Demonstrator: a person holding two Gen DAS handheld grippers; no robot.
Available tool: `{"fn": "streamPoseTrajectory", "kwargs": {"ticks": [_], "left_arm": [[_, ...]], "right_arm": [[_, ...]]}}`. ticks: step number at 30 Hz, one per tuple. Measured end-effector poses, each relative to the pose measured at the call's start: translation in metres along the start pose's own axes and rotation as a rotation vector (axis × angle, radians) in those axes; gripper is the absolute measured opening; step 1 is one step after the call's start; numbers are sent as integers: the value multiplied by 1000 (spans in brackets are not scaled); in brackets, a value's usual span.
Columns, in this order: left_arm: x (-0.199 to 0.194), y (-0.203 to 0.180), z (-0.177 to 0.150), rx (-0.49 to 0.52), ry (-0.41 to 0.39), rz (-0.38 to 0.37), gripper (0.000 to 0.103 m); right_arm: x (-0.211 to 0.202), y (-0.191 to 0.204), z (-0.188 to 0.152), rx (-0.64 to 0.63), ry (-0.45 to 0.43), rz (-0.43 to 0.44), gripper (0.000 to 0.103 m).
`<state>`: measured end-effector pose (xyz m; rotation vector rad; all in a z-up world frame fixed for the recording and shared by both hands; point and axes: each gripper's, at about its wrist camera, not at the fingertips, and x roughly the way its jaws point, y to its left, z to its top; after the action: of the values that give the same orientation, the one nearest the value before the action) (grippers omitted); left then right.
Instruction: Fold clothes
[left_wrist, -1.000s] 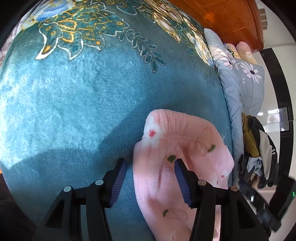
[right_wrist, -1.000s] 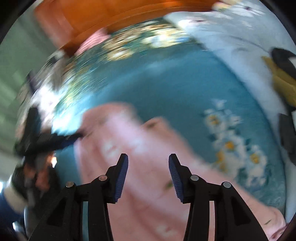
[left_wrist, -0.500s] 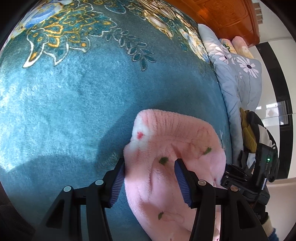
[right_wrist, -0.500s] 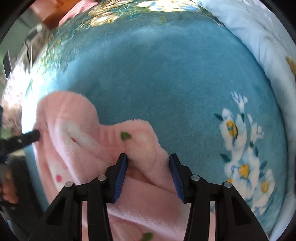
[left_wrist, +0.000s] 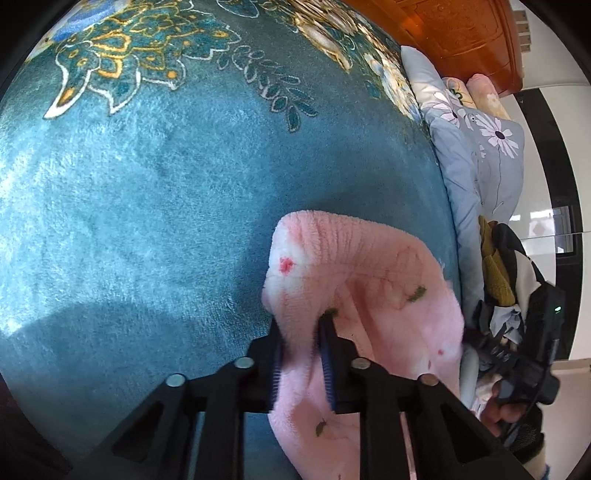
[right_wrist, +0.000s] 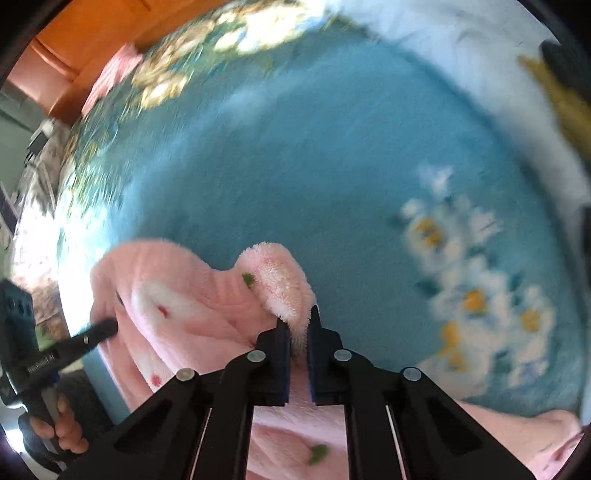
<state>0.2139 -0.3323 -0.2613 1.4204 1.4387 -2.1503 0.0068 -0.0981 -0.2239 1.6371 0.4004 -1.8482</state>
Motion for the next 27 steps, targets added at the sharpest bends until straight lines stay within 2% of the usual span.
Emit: {"fn": "streamPoseTrajectory", "kwargs": {"ticks": [5, 11, 16, 21, 25, 27], "left_arm": [[-12, -9, -1, 35, -47, -33, 10], [-8, -14, 0, 48, -47, -13, 10], [-19, -8, 10, 19, -85, -19, 7], [-39, -16, 38, 34, -147, -53, 7], [-64, -8, 73, 11, -226, -61, 7], [-73, 1, 93, 5, -257, -39, 7]], "right_arm": [[-59, -19, 35, 48, -228, -76, 6], [-58, -8, 52, -52, -204, -144, 6], [-49, 5, 75, -89, -203, -164, 6], [-42, 35, 118, -145, -218, -201, 6], [-52, 59, 154, -187, -253, -179, 6], [-51, 76, 169, -223, -263, -170, 6]]}}
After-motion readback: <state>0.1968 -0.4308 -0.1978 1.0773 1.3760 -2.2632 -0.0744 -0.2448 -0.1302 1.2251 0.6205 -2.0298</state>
